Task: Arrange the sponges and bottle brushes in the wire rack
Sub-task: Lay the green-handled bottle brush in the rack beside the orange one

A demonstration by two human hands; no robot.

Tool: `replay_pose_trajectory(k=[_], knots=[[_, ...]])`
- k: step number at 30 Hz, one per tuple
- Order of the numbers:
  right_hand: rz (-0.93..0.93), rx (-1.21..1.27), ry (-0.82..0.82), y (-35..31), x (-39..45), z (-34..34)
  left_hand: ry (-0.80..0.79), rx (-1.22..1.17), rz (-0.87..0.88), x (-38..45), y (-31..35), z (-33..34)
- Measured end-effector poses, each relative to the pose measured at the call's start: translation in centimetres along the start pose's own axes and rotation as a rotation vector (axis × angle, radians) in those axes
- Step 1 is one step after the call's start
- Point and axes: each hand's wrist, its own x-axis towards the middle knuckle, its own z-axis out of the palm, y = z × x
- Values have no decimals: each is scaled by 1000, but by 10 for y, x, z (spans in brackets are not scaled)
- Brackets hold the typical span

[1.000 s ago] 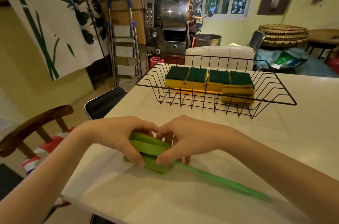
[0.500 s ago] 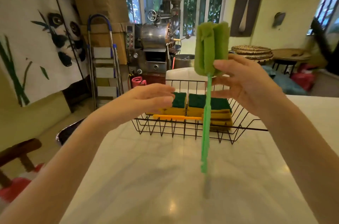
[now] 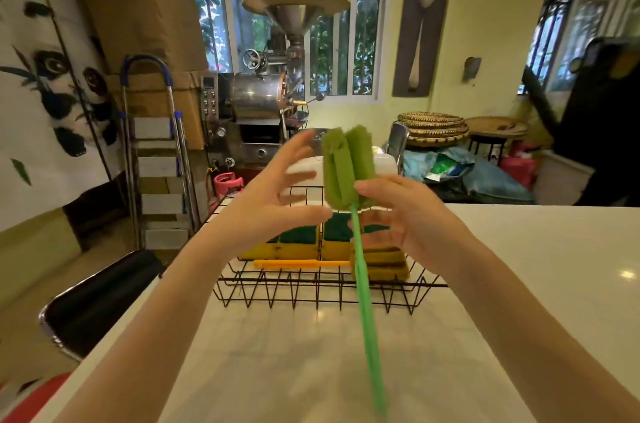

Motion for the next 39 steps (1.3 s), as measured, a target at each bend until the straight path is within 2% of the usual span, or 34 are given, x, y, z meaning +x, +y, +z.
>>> replay_pose_trajectory(k=[2, 4, 8, 10, 13, 15, 20, 24, 27, 30, 36, 39], knots=[[102, -4, -84, 7, 3, 3, -17, 207, 143, -2, 1, -6], [196, -30, -181, 11, 5, 5, -88, 365, 213, -5, 4, -12], [288, -83, -317, 21, 8, 8, -314, 489, 143, -11, 7, -22], [315, -69, -353, 24, 9, 10, -311, 567, 102, -12, 6, -25], [309, -147, -411, 24, 10, 10, -194, 622, 92, -11, 5, -29], [275, -263, -406, 17, 8, 4, -123, 627, 84, -11, 3, -35], [109, -602, -251, -8, 2, -31, 77, 659, 56, -13, -8, -52], [52, -889, -173, -3, 7, -44, 115, 691, -42, -7, -23, -49], [28, -1137, -154, 11, 14, -43, 55, 716, -127, -3, -35, -44], [6, -1255, -107, 24, 23, -40, -57, 729, -226, 1, -49, -39], [59, -1217, -202, 40, 29, -34, -192, 723, -368, 3, -78, -40], [165, -1189, -224, 43, 28, -31, -241, 713, -408, 2, -87, -40]])
